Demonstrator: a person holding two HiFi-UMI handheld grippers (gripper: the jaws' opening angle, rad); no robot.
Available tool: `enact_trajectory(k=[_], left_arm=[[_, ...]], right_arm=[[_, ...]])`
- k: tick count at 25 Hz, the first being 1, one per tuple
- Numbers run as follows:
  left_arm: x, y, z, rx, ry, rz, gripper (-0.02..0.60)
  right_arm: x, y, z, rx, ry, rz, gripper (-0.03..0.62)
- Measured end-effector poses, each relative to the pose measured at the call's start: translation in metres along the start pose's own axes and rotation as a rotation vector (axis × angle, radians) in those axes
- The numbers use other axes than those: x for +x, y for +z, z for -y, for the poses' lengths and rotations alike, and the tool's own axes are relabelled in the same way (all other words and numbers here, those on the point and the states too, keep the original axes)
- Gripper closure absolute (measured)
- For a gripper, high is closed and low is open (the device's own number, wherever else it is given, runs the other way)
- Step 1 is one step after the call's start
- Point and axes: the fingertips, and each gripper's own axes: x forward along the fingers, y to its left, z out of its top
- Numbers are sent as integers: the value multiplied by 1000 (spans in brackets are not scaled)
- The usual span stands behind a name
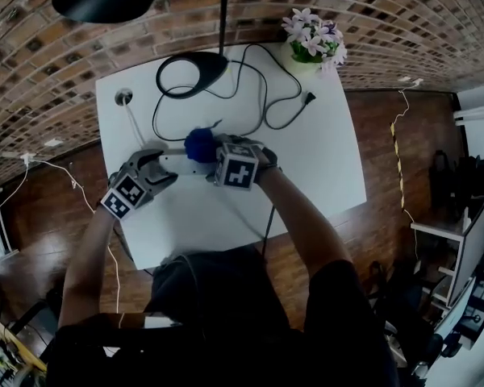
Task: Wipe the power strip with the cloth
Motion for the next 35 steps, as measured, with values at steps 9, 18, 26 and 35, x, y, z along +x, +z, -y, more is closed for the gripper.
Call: enact_trajectory(k=[9, 18, 26, 35], left_arm=[[-38, 24, -32, -265, 48, 150, 265], [-3, -14, -20, -259, -250, -184, 267], [1, -11, -16, -311, -230, -150, 327], [-24, -7, -36, -299, 61, 62, 411]], right_arm=[[-3, 11, 0, -245, -287, 43, 267], [-13, 19, -15, -537, -557, 0, 306], [-18, 20, -16, -401, -534, 90, 425], [-97, -22, 24, 450, -579, 482, 530]])
